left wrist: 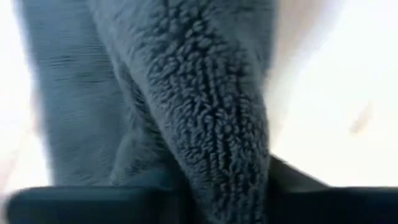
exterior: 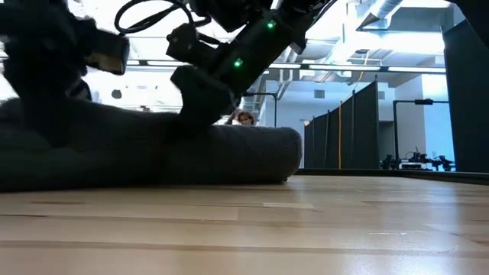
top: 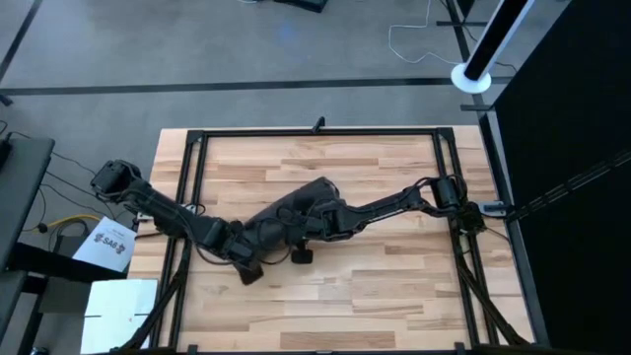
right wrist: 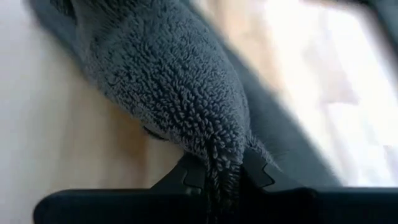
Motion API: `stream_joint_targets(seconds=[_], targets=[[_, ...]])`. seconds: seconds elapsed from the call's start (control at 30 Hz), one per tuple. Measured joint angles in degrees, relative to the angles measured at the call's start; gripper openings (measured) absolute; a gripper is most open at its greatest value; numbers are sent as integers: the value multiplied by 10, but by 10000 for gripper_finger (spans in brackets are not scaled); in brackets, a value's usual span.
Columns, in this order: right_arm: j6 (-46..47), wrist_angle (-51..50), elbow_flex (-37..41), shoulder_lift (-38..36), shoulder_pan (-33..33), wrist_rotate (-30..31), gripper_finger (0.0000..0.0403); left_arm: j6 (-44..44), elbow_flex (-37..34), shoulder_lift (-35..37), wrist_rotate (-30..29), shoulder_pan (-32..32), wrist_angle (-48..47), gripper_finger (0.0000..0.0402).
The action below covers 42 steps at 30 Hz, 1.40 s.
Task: Roll towel
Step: Roll the black towel
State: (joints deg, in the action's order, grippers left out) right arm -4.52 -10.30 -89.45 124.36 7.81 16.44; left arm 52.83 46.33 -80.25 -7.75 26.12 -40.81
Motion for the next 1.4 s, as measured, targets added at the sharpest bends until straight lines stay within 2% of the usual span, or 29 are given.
stream_joint_targets(seconds=[0.03,0.13,0.2,0.3,0.53,0.7,0.8,0.97,1.23,1.4], targets=[[13,-11,0,0,-2,-41,28,-22,0,0,18,8,22,21],[40,-34,0,0,-6,-184,28,-102,0,0,80,33,81,19],[44,-39,-1,0,-8,-249,28,-123,-3,0,104,44,101,19],[45,-38,-1,0,-13,-314,28,-111,-30,0,125,57,144,19],[49,-35,-7,23,-24,-438,28,-14,-131,2,136,75,301,19],[63,-59,-63,73,-24,-545,28,-5,-151,2,153,85,305,19],[68,-112,-119,113,-29,-574,28,0,-154,2,155,94,300,19],[146,-195,-198,164,-53,-607,28,5,-155,2,155,104,285,19],[226,-199,-199,165,-82,-588,28,22,-156,2,130,105,260,19],[235,-197,-195,165,-84,-569,28,40,-160,2,122,106,264,22]])
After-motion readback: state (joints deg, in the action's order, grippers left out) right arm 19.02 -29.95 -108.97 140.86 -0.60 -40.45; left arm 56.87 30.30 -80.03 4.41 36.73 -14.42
